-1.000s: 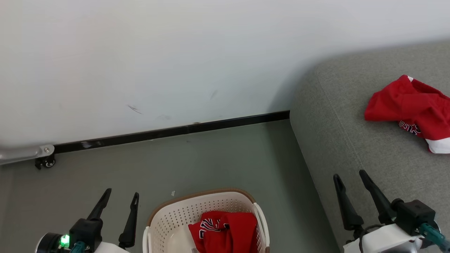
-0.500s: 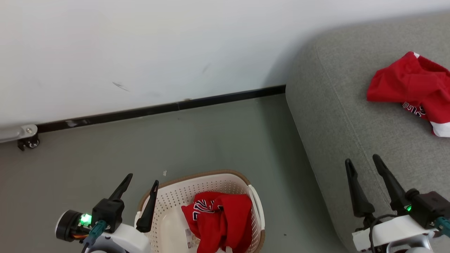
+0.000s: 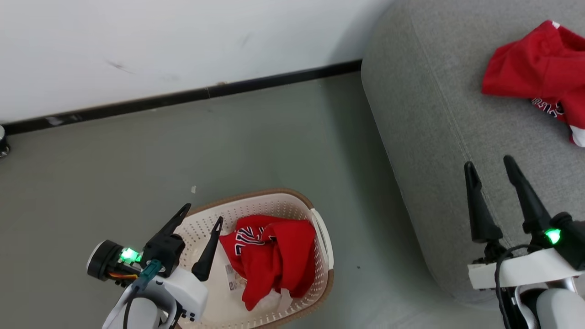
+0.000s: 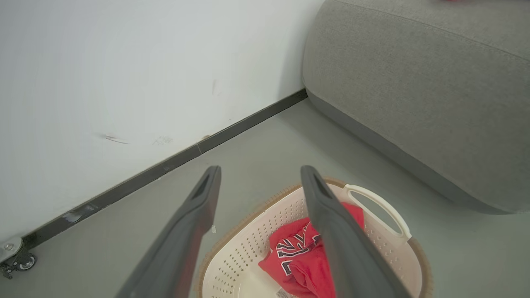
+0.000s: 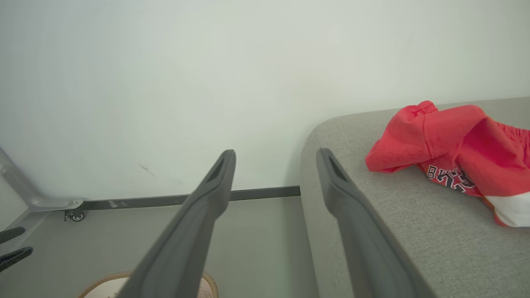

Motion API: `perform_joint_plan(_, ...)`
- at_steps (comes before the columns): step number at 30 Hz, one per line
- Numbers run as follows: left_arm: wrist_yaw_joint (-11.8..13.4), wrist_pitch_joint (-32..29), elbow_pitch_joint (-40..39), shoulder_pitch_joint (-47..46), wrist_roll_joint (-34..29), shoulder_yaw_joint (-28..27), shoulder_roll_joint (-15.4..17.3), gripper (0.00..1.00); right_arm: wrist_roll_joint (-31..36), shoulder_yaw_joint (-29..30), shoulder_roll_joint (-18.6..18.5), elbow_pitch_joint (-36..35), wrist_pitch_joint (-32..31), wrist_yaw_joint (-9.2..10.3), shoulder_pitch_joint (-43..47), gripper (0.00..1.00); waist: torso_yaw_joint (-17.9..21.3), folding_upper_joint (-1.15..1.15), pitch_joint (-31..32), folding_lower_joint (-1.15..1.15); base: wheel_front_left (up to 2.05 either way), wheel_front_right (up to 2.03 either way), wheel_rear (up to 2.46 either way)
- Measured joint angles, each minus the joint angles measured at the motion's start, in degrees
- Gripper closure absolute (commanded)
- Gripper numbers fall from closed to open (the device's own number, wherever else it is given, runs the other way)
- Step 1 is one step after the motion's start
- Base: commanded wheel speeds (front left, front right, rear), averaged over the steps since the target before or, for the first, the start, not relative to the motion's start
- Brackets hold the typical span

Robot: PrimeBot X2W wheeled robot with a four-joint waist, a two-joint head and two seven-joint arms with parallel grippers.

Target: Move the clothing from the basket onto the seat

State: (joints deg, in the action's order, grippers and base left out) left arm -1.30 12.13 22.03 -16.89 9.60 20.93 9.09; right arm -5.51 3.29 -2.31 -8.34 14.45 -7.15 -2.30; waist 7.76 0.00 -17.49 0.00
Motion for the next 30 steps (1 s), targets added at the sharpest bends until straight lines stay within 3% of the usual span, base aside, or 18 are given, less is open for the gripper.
perform_joint_plan(30, -3.23, -0.74, 10.91, -10.33, -6.72, 7.43, -0.19, 0.0, -2.11, -1.26, -0.02, -2.85, 0.0, 0.0, -14.63, 0.0, 6.09, 0.0, -18.63, 0.0, 0.0, 0.0, 0.0)
